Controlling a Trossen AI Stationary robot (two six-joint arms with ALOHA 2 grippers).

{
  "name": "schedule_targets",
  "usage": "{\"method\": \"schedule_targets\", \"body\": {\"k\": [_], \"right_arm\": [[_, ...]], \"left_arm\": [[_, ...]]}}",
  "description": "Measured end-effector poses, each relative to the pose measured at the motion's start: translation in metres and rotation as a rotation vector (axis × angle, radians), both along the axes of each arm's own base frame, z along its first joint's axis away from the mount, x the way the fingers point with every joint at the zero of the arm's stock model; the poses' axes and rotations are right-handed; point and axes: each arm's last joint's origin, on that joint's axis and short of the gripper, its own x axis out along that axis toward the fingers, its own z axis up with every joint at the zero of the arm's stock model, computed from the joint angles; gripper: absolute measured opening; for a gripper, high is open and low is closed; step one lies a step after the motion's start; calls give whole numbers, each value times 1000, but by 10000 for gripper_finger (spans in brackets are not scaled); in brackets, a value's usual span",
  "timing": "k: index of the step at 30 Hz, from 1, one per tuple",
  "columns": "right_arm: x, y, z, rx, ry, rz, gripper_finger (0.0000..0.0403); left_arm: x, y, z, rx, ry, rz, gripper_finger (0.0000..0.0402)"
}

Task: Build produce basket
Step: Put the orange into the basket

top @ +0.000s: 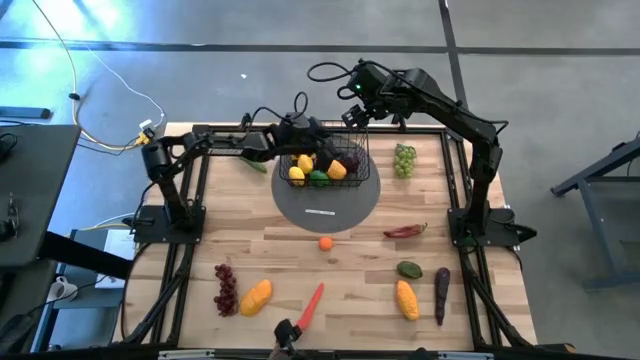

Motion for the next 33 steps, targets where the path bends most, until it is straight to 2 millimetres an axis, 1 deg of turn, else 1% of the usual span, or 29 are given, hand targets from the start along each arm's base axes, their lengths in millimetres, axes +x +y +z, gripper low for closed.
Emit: {"method": "schedule_targets", "body": {"k": [3, 10, 15, 19, 27, 33], "right_arm": [[0, 0, 0, 0, 0, 0, 255], [1, 0, 0, -3, -7, 0, 255], [1, 0, 1, -5, -11, 0, 255], [2, -1, 1, -10, -21, 0, 255], [3, -2, 2, -17, -34, -1, 255], [5, -2, 3, -29, -59, 0, 255]], "left_arm": [[-8, -6, 9, -28, 40, -12, 394], [-22, -25, 43, -18, 31, -90, 394], [-39, -41, 68, 23, 56, -124, 394], [-53, -53, 81, 39, 100, -155, 394], [-78, -79, 94, -12, 201, -202, 394], [-91, -100, 97, -49, 293, -270, 394]]}}
